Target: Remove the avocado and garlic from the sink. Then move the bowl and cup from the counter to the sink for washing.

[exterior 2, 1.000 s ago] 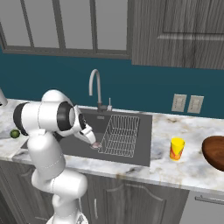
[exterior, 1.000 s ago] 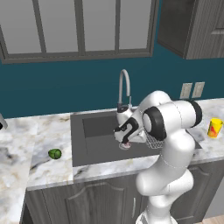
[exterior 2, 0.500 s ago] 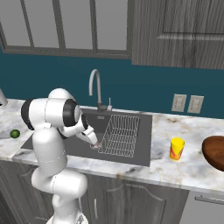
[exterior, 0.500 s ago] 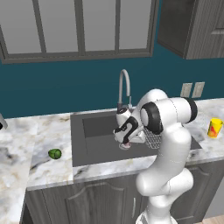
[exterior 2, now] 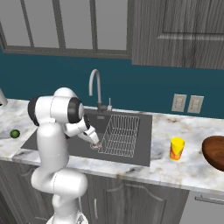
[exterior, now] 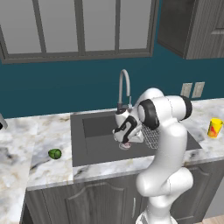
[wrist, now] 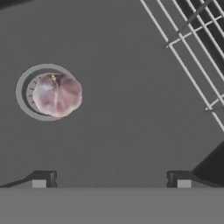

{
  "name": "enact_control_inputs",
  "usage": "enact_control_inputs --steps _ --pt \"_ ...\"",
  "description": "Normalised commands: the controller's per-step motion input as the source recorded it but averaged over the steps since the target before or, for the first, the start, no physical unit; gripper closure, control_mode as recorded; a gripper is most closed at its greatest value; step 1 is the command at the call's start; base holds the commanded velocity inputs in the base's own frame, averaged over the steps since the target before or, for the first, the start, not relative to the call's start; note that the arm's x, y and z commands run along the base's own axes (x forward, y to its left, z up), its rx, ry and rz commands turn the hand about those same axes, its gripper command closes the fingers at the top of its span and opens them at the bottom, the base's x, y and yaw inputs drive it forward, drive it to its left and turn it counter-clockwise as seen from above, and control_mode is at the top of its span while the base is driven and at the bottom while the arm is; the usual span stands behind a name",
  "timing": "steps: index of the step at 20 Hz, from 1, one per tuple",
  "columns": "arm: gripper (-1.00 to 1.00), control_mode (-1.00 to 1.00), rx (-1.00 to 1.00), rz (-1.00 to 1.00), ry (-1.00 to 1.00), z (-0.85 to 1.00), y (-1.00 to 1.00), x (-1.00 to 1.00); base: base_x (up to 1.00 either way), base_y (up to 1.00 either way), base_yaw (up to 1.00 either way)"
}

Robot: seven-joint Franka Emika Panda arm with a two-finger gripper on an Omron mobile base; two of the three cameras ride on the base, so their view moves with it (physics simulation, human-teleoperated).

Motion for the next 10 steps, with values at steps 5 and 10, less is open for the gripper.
enact_control_inputs --steps 5,10 --pt "-1.0 -1.0 -0.01 0.0 0.0 -0.18 -0.02 0.17 0.0 0.0 0.0" --pt "-1.0 -1.0 0.0 0.0 0.0 -0.19 -0.01 0.17 0.0 0.0 0.0"
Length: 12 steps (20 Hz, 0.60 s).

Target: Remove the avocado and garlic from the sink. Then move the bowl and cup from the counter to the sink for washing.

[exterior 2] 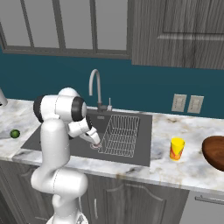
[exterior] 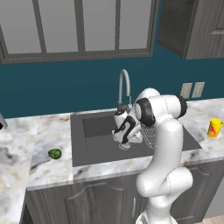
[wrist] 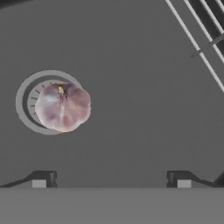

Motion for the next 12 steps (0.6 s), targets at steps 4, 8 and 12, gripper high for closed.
enact_control_inputs --steps 4,8,12 --pt "-1.0 -1.0 0.0 0.0 0.0 -0.19 -0.01 0.16 0.0 0.0 0.0" --pt "-1.0 -1.0 0.0 0.0 0.0 -0.19 0.0 0.18 0.0 0.0 0.0" --pt "-1.0 -1.0 0.0 0.0 0.0 -0.17 -0.01 0.14 0.0 0.0 0.0"
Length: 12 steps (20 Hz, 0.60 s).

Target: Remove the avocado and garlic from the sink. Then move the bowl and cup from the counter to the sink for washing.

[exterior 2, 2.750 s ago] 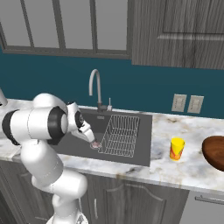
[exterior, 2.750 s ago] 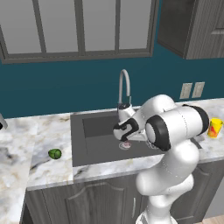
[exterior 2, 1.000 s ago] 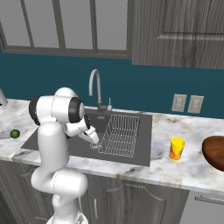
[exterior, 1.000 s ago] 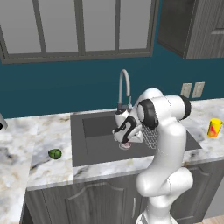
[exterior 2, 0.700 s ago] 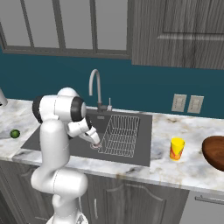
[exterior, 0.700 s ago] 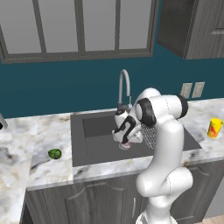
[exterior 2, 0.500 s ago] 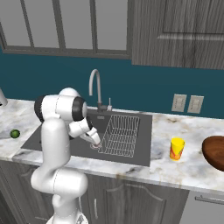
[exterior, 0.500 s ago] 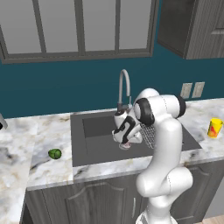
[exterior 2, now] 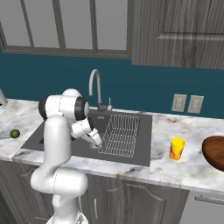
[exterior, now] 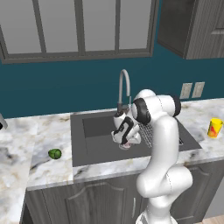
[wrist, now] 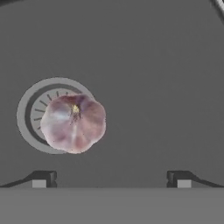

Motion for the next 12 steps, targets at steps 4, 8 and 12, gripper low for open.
enact_control_inputs --steps 4,8,12 --pt "-1.0 -1.0 0.0 0.0 0.0 -0.17 -0.03 0.16 0.0 0.0 0.0" --pt "-1.0 -1.0 0.0 0.0 0.0 -0.15 -0.01 0.18 0.0 0.0 0.0" --pt "-1.0 -1.0 0.0 0.0 0.0 -0.13 -0.01 0.18 0.0 0.0 0.0"
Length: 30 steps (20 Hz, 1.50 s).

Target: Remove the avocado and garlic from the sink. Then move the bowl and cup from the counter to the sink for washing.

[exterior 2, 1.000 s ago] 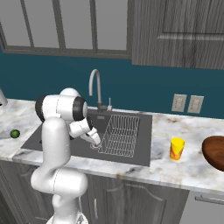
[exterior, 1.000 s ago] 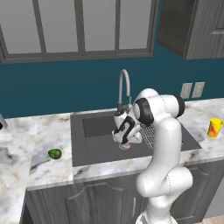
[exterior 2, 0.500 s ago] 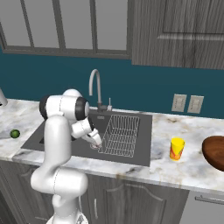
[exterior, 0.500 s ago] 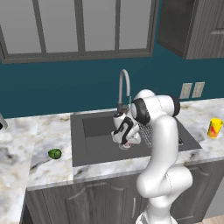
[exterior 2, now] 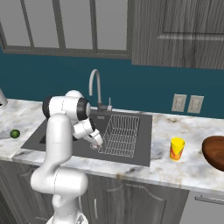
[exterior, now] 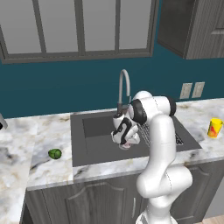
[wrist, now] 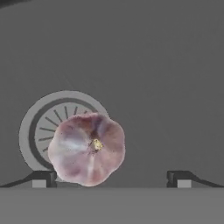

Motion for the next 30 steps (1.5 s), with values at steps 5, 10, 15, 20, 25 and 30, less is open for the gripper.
enact_control_inputs --steps 5,10,15,20,25,30 --pt "-1.0 -1.0 0.0 0.0 0.0 -0.14 0.0 0.17 0.0 0.0 0.0" --pt "-1.0 -1.0 0.0 0.0 0.0 -0.14 0.0 0.18 0.0 0.0 0.0" --pt "-1.0 -1.0 0.0 0.0 0.0 -0.15 -0.04 0.07 0.0 0.0 0.0" --pt "-1.0 -1.0 0.0 -0.01 0.0 -0.17 -0.05 -0.02 0.0 0.0 0.0" --pt "-1.0 -1.0 0.0 0.0 0.0 -0.14 -0.04 0.0 0.0 0.0 0.0" --pt "1.0 -1.0 0.0 0.0 0.0 -0.16 -0.04 -0.02 0.0 0.0 0.0"
